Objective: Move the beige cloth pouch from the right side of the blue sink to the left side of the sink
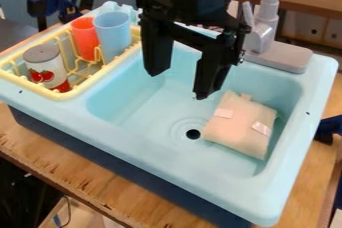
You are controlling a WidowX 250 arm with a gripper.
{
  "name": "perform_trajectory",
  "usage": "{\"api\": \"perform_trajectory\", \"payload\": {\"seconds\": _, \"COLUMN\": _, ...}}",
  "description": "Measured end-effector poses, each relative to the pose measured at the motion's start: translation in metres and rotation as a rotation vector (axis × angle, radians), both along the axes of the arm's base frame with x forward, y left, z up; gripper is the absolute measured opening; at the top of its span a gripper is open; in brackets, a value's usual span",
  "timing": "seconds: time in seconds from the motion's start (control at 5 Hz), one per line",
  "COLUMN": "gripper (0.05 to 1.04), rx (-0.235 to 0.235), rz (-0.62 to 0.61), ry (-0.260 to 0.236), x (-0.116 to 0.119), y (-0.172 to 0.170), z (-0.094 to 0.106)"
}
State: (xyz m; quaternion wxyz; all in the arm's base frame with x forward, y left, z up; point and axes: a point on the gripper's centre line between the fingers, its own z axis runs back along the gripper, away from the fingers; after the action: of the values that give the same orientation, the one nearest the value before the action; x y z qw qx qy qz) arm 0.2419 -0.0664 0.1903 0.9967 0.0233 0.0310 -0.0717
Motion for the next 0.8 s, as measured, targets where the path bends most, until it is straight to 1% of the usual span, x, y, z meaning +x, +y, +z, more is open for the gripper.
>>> {"api": "perform_trajectory", "payload": {"seconds": 0.2, "gripper": 1.000, "rx": 0.008, "rz": 0.001, "ry": 0.026, "x": 0.000, "y": 0.000, "z": -0.008}}
{"api": "perform_trajectory", "payload": {"seconds": 0.4, "gripper": 1.000, "rx": -0.002, "rz": -0.015, "ry": -0.050, "x": 0.019, "y": -0.003, "z": -0.017}}
{"api": "perform_trajectory", "payload": {"seconds": 0.6, "gripper": 1.000, "rx": -0.041, "rz": -0.045, "ry": -0.126, "x": 0.033, "y": -0.010, "z": -0.025}}
{"api": "perform_trajectory", "payload": {"seconds": 0.8, "gripper": 1.000, "rx": -0.087, "rz": -0.059, "ry": -0.170, "x": 0.043, "y": -0.018, "z": -0.040}}
